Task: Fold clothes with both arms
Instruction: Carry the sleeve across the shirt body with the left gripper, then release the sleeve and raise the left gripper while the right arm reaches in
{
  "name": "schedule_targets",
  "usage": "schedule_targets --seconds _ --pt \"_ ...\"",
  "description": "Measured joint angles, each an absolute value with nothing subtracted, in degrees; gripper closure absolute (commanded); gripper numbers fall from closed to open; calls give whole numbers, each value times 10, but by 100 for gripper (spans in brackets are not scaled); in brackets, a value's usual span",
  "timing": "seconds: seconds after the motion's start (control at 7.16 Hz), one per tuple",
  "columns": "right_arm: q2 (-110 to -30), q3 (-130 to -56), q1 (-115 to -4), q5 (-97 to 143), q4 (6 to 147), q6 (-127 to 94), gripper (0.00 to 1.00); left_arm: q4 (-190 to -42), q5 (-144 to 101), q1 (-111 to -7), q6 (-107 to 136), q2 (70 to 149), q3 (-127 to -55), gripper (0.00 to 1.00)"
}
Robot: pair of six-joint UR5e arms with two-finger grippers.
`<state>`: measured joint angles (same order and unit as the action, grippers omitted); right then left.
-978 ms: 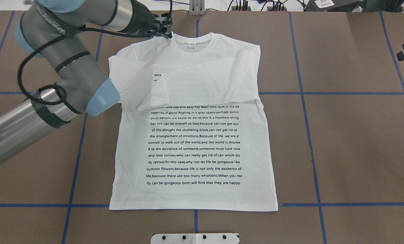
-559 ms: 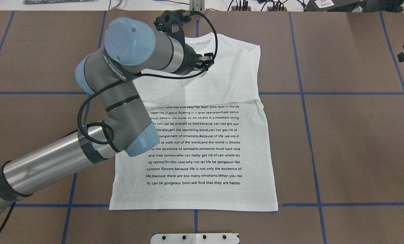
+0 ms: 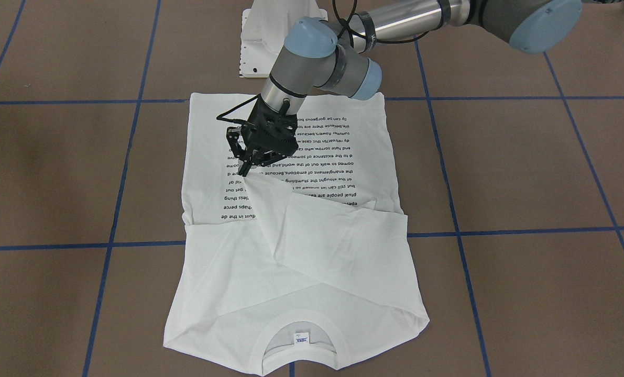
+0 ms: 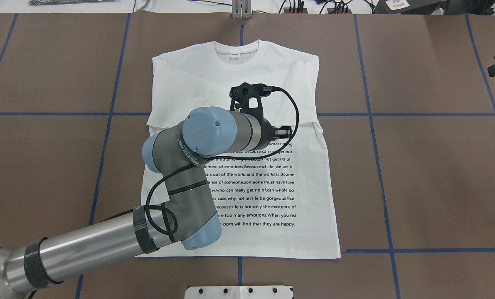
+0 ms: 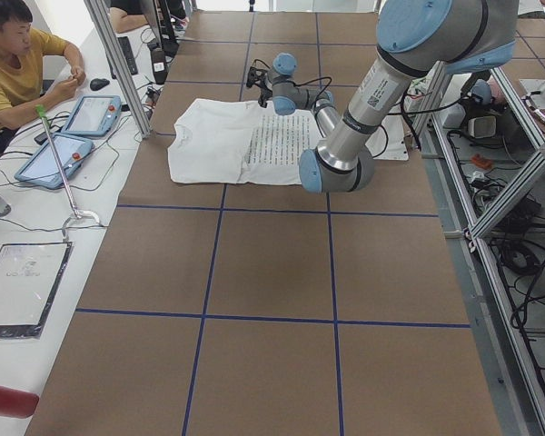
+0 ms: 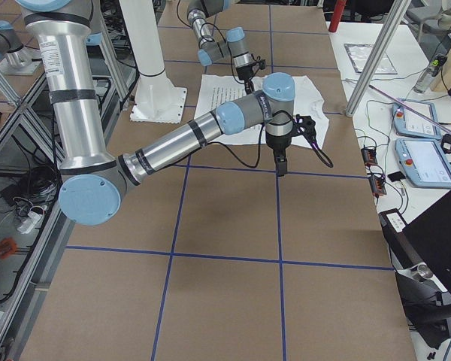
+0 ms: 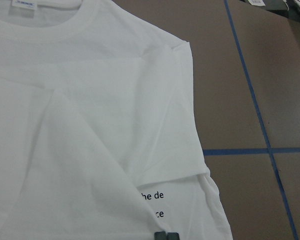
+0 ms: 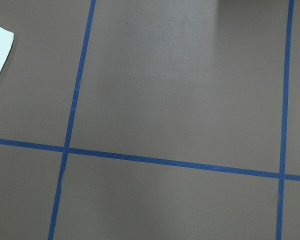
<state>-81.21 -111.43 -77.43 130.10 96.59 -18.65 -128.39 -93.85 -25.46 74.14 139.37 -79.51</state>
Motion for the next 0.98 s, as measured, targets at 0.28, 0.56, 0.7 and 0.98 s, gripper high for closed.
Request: schedule_targets --seconds 0.28,0.56,0.7,0.98 --pt "-804 -1114 -772 1302 966 -187 0 -1281 -932 -258 697 1386 -806 0" --pt "-781 -1115 -750 1291 965 -197 0 -1195 -971 -301 615 1366 -858 0" --pt "-758 -1115 -719 1266 965 -239 0 -1152 -995 -331 571 1350 -886 0" --pt "-693 -1106 -612 1168 966 -380 0 -1072 -1041 -399 459 1297 -963 0"
